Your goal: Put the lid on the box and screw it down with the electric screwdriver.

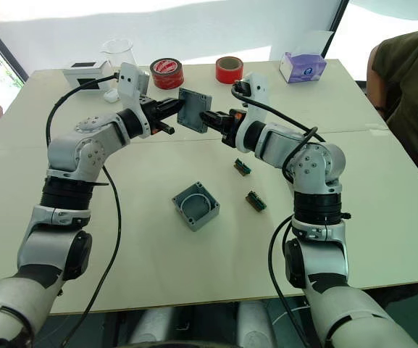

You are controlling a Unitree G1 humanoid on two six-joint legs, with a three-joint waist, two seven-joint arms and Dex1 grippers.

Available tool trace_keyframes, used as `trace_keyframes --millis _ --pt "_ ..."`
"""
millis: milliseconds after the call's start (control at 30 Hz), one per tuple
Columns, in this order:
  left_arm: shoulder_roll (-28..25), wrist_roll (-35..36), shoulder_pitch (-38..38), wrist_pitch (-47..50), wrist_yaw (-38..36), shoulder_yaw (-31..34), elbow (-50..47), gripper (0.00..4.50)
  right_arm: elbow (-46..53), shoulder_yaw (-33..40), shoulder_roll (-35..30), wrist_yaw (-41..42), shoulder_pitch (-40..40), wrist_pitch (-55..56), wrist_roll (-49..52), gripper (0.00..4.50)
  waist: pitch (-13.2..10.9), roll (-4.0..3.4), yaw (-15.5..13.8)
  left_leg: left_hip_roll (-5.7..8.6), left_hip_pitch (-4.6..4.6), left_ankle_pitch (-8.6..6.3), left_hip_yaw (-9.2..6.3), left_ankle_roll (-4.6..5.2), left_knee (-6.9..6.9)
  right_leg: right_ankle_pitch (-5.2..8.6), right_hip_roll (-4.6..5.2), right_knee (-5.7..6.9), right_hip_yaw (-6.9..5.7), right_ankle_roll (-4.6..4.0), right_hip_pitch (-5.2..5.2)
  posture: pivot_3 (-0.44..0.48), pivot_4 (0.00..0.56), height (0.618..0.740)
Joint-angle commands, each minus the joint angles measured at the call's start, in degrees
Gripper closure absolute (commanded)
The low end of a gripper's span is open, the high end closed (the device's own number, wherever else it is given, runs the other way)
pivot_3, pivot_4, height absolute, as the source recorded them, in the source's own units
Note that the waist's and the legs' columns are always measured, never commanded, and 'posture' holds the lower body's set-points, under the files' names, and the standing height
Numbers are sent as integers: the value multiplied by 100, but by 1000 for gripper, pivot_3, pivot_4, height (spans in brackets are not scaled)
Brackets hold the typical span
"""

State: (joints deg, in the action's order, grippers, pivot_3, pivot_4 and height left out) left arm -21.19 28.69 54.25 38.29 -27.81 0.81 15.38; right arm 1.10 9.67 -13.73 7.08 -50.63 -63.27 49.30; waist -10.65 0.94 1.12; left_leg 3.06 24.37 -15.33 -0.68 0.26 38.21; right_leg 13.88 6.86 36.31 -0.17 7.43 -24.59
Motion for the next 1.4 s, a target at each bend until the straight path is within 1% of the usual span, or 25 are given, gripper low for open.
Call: trace_keyframes --millis 33,200,233,267,300,333,367,400,500,600,700,733,800,833,967,1033,1167,1233,1300,1400 --pt "14 16 221 -23 -110 187 -222 4500 201 130 51 21 -47 108 -14 4398 0 0 -4 0 0 0 0 0 0 0 0 0 0 0 0 0 150 740" --pt "-68 -15 131 -21 -236 195 -305 4500 204 170 116 62 -10 201 -63 4398 0 0 -2 0 0 0 0 0 0 0 0 0 0 0 0 0 150 740" --pt "-103 -58 99 -29 -264 169 -321 3827 229 177 116 78 9 211 -69 4398 0 0 -1 0 0 0 0 0 0 0 0 0 0 0 0 0 150 740" --pt "-124 -50 85 -43 -291 209 -340 3629 259 168 115 107 34 235 -81 4398 0 0 -4 0 0 0 -1 0 0 0 0 0 0 0 0 0 150 740" --pt "-129 -42 82 -48 -310 246 -353 3255 279 159 112 126 50 251 -86 4398 0 0 -5 0 0 0 -1 0 0 0 0 0 0 0 0 0 150 740" --pt "-189 11 88 10 -358 319 -389 2790 306 135 99 141 75 278 -113 4398 0 0 -4 0 0 0 0 0 0 0 0 0 0 0 0 0 150 740" --pt "-265 121 95 123 -420 430 -432 2482 341 105 78 156 104 310 -151 4398 0 0 0 0 0 0 0 0 0 0 0 0 0 0 0 0 150 740" --pt "-370 250 97 276 -491 554 -485 2024 388 71 45 178 135 342 -202 4398 0 0 1 0 0 0 0 0 0 0 0 0 0 0 0 0 150 740" --pt "-601 473 71 560 -601 818 -623 2024 513 -1 -25 260 205 442 -339 4398 0 -1 31 -3 0 0 -1 0 -2 0 -3 0 0 0 -3 0 150 740" --pt "-943 544 -92 832 -657 1007 -785 2024 1038 -418 -395 608 431 1063 -935 4398 0 -1 25 -3 0 0 0 0 -3 0 -4 0 0 0 -5 0 150 740" --pt "-1343 600 -235 1148 -832 1080 -831 2787 2391 -1490 -1481 1003 1227 2191 -2397 4398 0 -1 -18 0 1 0 -2 0 -2 0 -3 0 0 0 -5 0 150 740" --pt "-1442 608 -275 1233 -913 1031 -915 3248 2845 -1925 -1909 1084 1555 2603 -3009 4398 0 0 -26 1 1 0 -2 0 -2 1 -3 -1 0 1 -4 0 150 740" --pt "-1505 673 -325 1356 -1048 905 -1137 4146 3395 -2699 -2636 1122 2106 3406 -4276 4398 0 1 -45 5 3 -1 -2 1 1 1 -3 -2 0 1 -4 0 150 740" --pt "-1511 699 -357 1411 -1102 836 -1254 4456 3565 -2973 -2889 1095 2349 3727 -4807 4398 0 2 -45 8 3 -1 -2 1 4 1 -3 -2 0 2 -2 0 150 740" --pt "-1477 703 -467 1517 -1353 513 -1627 4456 3818 -3588 -3439 1013 3099 4675 -6492 4398 0 4 -38 5 0 0 -1 -1 13 1 -3 -6 0 2 2 0 150 740" --pt "-1498 639 -531 1474 -1522 271 -1756 4456 3865 -3771 -3531 1030 3378 5065 -7153 4398 1 4 -40 4 -2 2 0 -3 15 1 -3 -4 1 2 2 0 150 740" --pt "-1523 457 -556 1214 -1916 -159 -1758 4456 3857 -3760 -3383 978 3871 5278 -8174 4398 1 5 -40 1 -2 2 0 -4 14 2 -6 -4 1 2 2 0 150 740" --pt "-1522 372 -531 1133 -2050 -294 -1719 4456 3810 -3671 -3265 1026 4010 5375 -8417 4398 1 5 -44 0 -2 3 0 -4 14 2 -6 -5 1 1 3 0 150 740" --pt "-1627 90 -634 806 -2410 -684 -1736 4456 3741 -3723 -3110 1033 4164 5459 -8786 4398 1 5 -46 0 -2 3 0 -4 14 2 -6 -5 1 1 3 0 150 740" --pt "-1557 -124 -627 505 -2836 -1096 -1583 4456 3573 -3849 -2886 1149 4254 5698 -9101 4398 2 5 -48 0 -4 3 0 -4 14 2 -7 -6 1 1 7 0 150 740"
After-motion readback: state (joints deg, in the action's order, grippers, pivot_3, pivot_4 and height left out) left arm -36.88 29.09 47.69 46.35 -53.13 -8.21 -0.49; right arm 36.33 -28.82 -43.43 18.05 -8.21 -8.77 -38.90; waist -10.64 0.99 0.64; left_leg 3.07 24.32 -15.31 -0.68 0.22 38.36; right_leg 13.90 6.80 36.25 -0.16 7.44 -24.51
